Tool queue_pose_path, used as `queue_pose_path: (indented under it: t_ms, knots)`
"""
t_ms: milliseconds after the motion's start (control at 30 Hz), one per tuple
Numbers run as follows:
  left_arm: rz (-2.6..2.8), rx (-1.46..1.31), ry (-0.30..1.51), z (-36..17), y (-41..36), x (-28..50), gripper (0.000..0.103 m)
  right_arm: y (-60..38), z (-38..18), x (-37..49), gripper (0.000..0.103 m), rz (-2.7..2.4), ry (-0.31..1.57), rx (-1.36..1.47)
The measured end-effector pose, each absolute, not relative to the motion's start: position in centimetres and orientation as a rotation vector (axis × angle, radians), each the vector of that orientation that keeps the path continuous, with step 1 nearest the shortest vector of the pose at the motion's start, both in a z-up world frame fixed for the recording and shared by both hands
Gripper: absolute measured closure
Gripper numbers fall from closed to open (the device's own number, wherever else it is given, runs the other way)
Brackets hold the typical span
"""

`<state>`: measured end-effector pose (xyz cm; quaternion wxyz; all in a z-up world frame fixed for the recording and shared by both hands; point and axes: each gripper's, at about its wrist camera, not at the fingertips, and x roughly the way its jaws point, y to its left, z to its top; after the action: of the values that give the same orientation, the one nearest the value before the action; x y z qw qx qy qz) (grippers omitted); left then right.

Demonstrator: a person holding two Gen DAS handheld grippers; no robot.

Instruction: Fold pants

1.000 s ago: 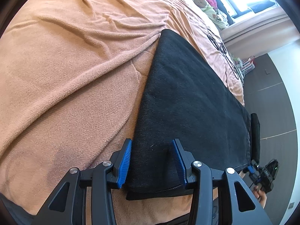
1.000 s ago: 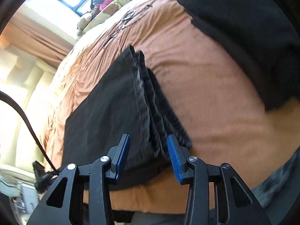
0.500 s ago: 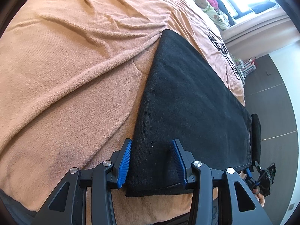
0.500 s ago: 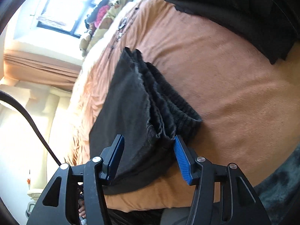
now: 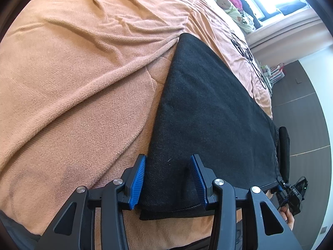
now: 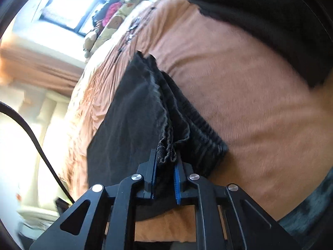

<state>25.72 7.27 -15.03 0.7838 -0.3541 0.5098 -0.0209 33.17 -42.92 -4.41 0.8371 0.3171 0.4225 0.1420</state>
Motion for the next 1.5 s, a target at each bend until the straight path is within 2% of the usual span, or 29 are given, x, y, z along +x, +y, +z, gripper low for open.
queue_pose_path:
  t_ms: [167,467,1000,1067,1100,1200,1267,1300,1333,1367,1500]
  knots:
    - [-0.043,-0.773,1.097,-14.8,7.5,25.8,0.057,-42.9,-3.1,32.7,0.094,0.312,0.858,0.651]
    - [-0.080,-0.822,1.124,-15.9,7.1,25.9,0.056,-42.9,-6.3,32.6,0.094,0.236,0.888,0.659]
    - [-0.202,-0.973,1.121,-17.7,7.4,24.4,0.053,-42.1,-5.9,32.6,0.094,0.178,0.887,0.592]
    - [-0.207,-0.979,1.114,-17.7,7.5,24.5,0.055,-42.2,-5.5,32.4,0.093,0.176,0.888,0.594]
    - [-0.209,-0.974,1.112,-17.6,7.4,24.4,0.063,-42.2,-5.3,32.2,0.093,0.178,0.890,0.590]
    - [-0.201,-0.946,1.113,-17.3,7.3,24.1,0.072,-42.2,-4.6,31.7,0.078,0.180,0.898,0.582]
    - [-0.211,-0.958,1.101,-17.1,7.5,23.9,0.075,-42.4,-4.4,31.2,0.057,0.199,0.903,0.609]
    - [-0.216,-0.967,1.094,-17.0,7.6,23.7,0.078,-42.6,-4.3,30.8,0.051,0.201,0.901,0.628]
    - [-0.221,-0.969,1.087,-16.8,7.7,23.6,0.081,-42.8,-4.4,30.5,0.038,0.205,0.900,0.653]
    - [-0.224,-0.967,1.080,-16.6,7.7,23.6,0.083,-43.0,-4.6,30.2,0.031,0.217,0.903,0.690]
    - [-0.229,-0.952,1.059,-15.6,7.6,23.4,0.090,-42.7,-6.1,30.6,0.031,0.259,0.948,0.767]
